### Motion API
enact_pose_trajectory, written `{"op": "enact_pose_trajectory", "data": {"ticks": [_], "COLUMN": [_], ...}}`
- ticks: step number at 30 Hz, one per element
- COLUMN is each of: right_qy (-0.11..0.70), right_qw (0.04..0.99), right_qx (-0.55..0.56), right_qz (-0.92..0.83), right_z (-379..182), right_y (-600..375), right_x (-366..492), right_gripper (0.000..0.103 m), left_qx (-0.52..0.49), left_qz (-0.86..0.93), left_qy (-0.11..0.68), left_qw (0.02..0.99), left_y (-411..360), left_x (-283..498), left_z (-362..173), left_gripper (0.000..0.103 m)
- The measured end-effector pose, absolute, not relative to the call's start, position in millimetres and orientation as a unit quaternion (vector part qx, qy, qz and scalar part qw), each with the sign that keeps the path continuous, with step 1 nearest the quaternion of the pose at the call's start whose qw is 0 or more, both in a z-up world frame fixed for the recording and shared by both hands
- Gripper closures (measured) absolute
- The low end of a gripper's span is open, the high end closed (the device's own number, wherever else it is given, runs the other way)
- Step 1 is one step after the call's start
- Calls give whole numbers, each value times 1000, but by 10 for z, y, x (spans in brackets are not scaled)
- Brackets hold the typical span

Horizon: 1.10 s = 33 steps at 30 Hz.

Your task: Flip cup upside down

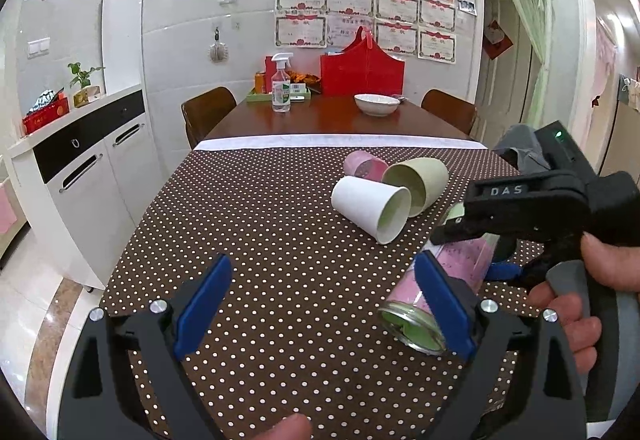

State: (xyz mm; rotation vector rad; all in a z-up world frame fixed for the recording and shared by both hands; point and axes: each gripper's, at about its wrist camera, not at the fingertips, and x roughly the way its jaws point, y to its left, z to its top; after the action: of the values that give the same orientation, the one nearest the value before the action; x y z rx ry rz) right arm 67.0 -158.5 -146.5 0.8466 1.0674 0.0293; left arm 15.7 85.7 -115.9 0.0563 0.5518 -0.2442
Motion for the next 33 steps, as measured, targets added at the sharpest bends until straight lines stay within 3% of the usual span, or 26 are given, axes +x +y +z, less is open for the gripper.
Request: {"op": "enact_pose_trajectory", "data": {"ticks": [7,19,33], "right_qy": [440,328,246], "right_qw": [824,927,968], "right_qx": [354,175,7], "right_qz": [42,49,56], "right_z": [-1200,-504,-672], "right_y": [-1618,-1605,-1378], "right_x": [564,296,-45], "right_gripper": [32,32,32], "left_qx": [38,37,28], "left_qz": [-115,-98,-73], "left_qy": [262,244,242], "left_qw": [958,964,967], "left_y": [765,587,460], "left_x": [65,62,123], "left_z": [-1067,-877,-817], "left_gripper": [12,12,12]}}
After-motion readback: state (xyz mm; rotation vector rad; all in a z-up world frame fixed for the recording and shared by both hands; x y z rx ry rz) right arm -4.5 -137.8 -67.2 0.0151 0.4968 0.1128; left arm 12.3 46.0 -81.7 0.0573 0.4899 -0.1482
